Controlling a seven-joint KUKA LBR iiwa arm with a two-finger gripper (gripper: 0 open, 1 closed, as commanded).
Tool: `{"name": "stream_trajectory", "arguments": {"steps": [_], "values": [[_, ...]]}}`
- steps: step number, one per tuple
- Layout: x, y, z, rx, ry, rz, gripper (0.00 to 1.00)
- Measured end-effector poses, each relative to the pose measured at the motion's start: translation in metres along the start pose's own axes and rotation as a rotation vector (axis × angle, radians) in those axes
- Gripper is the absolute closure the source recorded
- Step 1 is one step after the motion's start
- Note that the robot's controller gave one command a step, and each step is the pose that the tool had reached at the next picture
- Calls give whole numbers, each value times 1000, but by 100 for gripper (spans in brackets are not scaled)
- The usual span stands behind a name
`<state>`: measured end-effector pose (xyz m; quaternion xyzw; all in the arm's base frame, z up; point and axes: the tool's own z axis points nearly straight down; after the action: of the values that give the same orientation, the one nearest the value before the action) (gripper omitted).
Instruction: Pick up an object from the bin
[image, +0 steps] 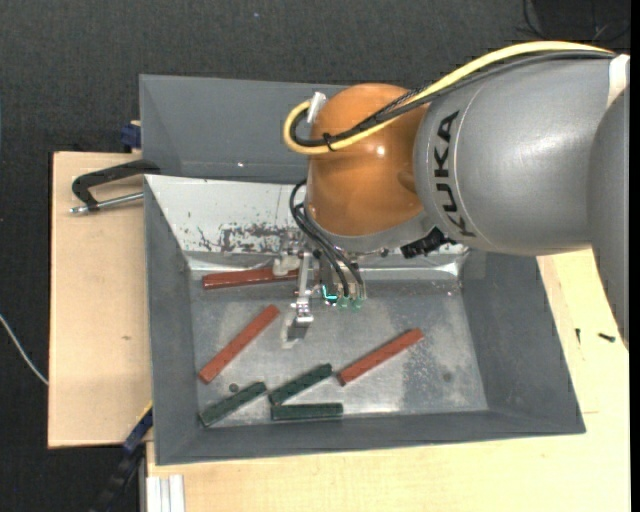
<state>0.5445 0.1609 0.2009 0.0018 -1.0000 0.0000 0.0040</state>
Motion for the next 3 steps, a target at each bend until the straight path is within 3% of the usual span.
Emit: {"name": "stream_trajectory", "arguments": {"steps": [1,2,3], "values": [[-2,-1,-5,-2,-9,3,0],[2,-1,40,-2,-13,-74,0],[-9,8,102,0,-11,-340,0]]}}
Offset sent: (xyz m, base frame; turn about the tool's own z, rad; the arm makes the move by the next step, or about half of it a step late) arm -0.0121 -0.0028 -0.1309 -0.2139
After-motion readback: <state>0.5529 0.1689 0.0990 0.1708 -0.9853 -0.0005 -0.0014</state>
